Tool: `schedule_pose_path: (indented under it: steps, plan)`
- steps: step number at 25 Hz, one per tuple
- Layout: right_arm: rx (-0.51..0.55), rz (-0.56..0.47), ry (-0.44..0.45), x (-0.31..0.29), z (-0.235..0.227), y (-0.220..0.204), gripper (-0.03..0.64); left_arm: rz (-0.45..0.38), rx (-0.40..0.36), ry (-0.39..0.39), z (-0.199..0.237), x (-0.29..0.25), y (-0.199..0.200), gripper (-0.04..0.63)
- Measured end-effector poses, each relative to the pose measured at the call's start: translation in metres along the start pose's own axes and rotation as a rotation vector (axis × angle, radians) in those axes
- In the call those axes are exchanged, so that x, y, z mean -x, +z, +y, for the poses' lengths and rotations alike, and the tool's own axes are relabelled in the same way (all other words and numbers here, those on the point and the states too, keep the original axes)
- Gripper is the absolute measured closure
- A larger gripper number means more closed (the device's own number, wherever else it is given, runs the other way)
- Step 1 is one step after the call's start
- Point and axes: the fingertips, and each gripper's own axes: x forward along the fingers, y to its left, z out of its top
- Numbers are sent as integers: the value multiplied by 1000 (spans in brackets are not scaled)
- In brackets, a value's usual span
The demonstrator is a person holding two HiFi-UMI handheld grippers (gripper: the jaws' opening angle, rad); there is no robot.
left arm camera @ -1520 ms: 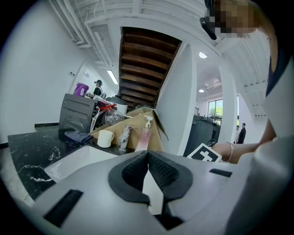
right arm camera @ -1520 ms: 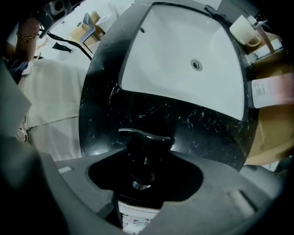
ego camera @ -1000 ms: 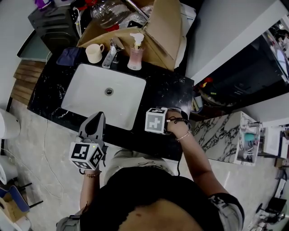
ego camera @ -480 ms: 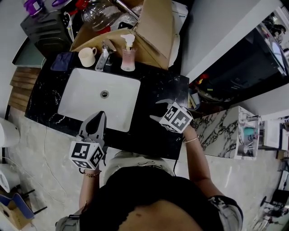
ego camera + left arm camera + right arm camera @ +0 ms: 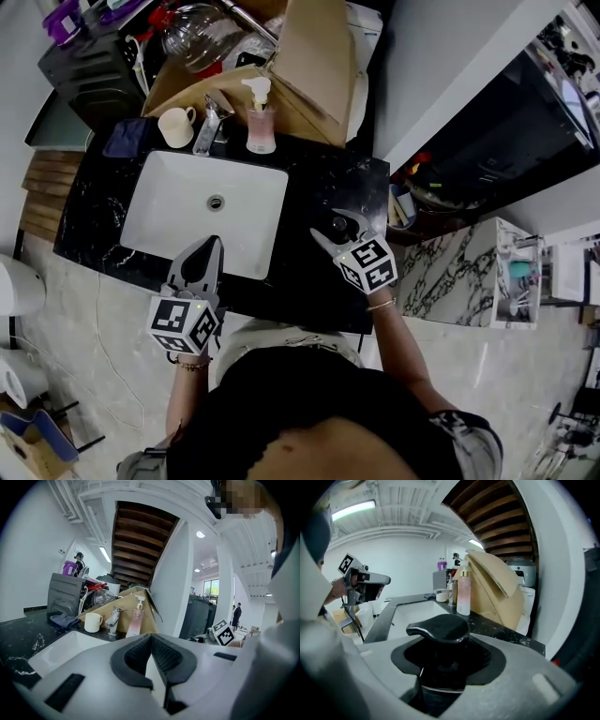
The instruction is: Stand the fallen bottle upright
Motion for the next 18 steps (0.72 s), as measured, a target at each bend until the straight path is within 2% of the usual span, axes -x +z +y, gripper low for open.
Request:
schedule_pose_path:
  steps: [8,13,18]
  plan:
    - [21,-81,-33,-2,0,4,397,6,-6,-8,-3,-5,2,592]
    - [43,-177,-119,15,-3,12,357,10,-5,-25,-9,-8,1,592]
    - [32,-181,-132,37,5,6,354,22,-14,-41,-14,-12,-2,592]
